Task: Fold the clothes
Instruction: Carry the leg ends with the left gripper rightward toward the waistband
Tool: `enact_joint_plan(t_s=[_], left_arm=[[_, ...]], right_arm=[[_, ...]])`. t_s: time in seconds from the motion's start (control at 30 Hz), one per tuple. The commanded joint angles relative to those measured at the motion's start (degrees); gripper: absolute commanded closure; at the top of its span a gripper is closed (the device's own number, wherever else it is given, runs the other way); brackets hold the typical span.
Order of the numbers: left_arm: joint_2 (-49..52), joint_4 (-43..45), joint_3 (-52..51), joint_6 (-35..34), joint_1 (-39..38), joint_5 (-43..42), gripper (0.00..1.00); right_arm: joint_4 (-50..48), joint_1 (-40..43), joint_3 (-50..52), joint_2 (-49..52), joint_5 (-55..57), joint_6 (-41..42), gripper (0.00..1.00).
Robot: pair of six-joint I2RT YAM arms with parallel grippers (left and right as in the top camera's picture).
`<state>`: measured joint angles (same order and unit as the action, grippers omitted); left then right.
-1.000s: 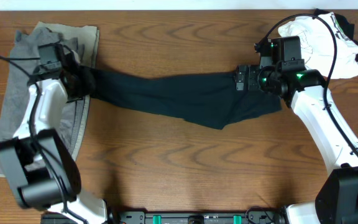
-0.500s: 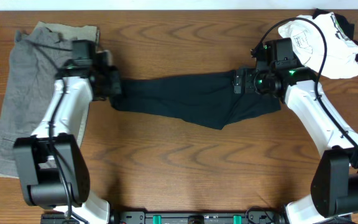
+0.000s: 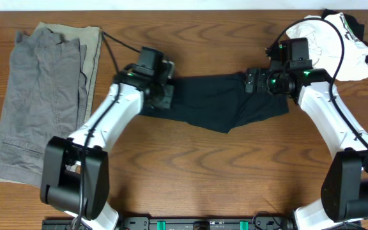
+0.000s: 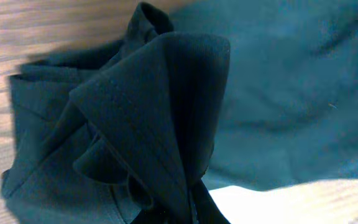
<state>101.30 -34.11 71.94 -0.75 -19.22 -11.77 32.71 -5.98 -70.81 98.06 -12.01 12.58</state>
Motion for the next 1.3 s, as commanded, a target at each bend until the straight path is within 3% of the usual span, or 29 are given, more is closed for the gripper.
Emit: enact_joint_plan(t_s=[0.0, 0.57, 1.03, 1.07, 1.1, 1.13, 1.17, 1.2, 1.27], left_arm=[[-0.24, -0.17, 0.31, 0.48, -2.40, 0.48, 0.95], [4.07, 8.83, 0.31, -7.50, -7.56, 0.22, 0.94], [5.22, 11.96, 0.31, -7.74, -10.56, -2.34, 0.92], [5.22, 11.96, 0.31, -7.76, -10.67, -2.34, 0.77], [5.22, 11.96, 0.31, -7.76, -10.75, -2.34, 0.50], [5.22, 11.98, 0.31, -7.74, -10.78, -2.34, 0.33], [5.22, 12.00, 0.31, -7.76, -10.75, -2.34, 0.07], [5.22, 12.00, 0.31, -7.76, -10.75, -2.34, 0.02], [5.20, 11.98, 0.31, -7.72, -10.69, -2.29, 0.02]], right_arm=[[-0.17, 1.62, -0.24, -0.07, -2.69, 0.70, 0.01], [-0.31, 3.32, -0.24, -0.09, -4.98, 0.70, 0.01], [0.07, 3.34, -0.24, -0.09, -4.96, 0.68, 0.01], [0.07, 3.34, -0.22, -0.09, -4.96, 0.68, 0.01], [0.07, 3.34, -0.22, -0.09, -4.96, 0.68, 0.01], [0.07, 3.34, -0.24, -0.09, -4.96, 0.68, 0.01], [0.04, 3.34, -0.24, -0.09, -4.96, 0.68, 0.01], [0.04, 3.34, -0.24, -0.09, -4.94, 0.68, 0.01], [0.35, 3.48, -0.24, -0.09, -4.17, 1.81, 0.02]])
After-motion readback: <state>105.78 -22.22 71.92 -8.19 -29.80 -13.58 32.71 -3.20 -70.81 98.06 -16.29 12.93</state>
